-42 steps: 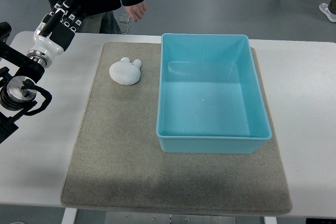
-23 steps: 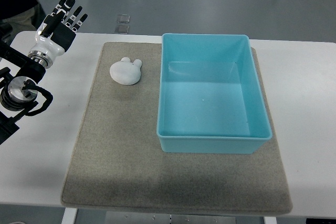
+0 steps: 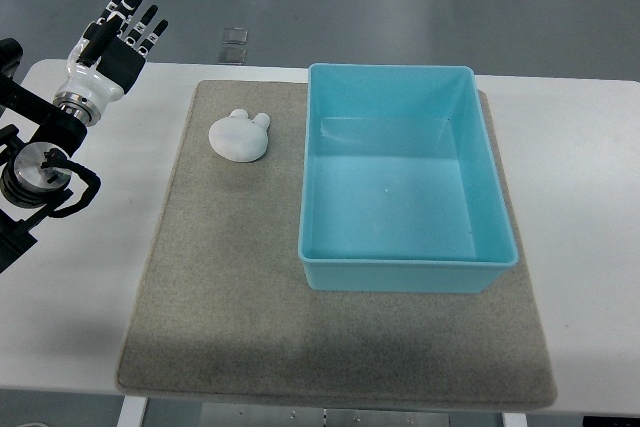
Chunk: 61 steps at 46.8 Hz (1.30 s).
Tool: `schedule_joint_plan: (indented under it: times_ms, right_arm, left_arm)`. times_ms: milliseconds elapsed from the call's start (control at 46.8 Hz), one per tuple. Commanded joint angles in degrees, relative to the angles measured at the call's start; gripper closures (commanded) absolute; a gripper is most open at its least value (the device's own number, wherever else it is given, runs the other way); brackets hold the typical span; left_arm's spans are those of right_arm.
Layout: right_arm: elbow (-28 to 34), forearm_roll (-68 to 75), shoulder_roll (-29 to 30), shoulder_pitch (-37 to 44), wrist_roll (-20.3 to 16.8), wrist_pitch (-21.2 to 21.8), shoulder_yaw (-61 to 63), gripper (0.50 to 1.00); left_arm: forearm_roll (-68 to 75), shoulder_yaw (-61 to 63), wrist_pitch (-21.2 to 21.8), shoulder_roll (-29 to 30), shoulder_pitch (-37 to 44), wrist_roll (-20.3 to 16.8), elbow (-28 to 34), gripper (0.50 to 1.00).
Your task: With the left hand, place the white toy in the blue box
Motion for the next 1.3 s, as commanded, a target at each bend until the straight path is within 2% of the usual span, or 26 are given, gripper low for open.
schedule_joint_plan:
  times_ms: [0,193,364,535,1176,1283]
  right_arm:
    - [0.0,0.0,0.0,0.0,0.0,0.0,0.0,0.564]
    - [0.0,0.0,0.0,0.0,0.0,0.0,0.0,0.564]
    - [0.0,0.0,0.0,0.0,0.0,0.0,0.0,0.564]
    - [0.0,0.0,0.0,0.0,0.0,0.0,0.0,0.564]
    - [0.0,0.0,0.0,0.0,0.0,0.0,0.0,0.564]
    - [0.0,0.0,0.0,0.0,0.0,0.0,0.0,0.564]
  left_arm:
    - [0.0,-0.1,-0.2,0.1,0.1,-0.1,0.1,0.5]
    - [0.1,-0.3,-1.5,0.2,0.2,-0.2,0.7,0.5]
    - [0.0,-0.3,-5.6,0.2,0.3,-0.2,1.5,0.5]
    - [0.1,-0.1,-8.0,0.1,0.5,-0.2,2.7,0.5]
    - [0.3,0.8,-8.9,-0.9,0.3,-0.1,6.5,0.5]
    - [5.2,2.4,-8.3,-0.8,-0.3,-0.1,6.5,0.501]
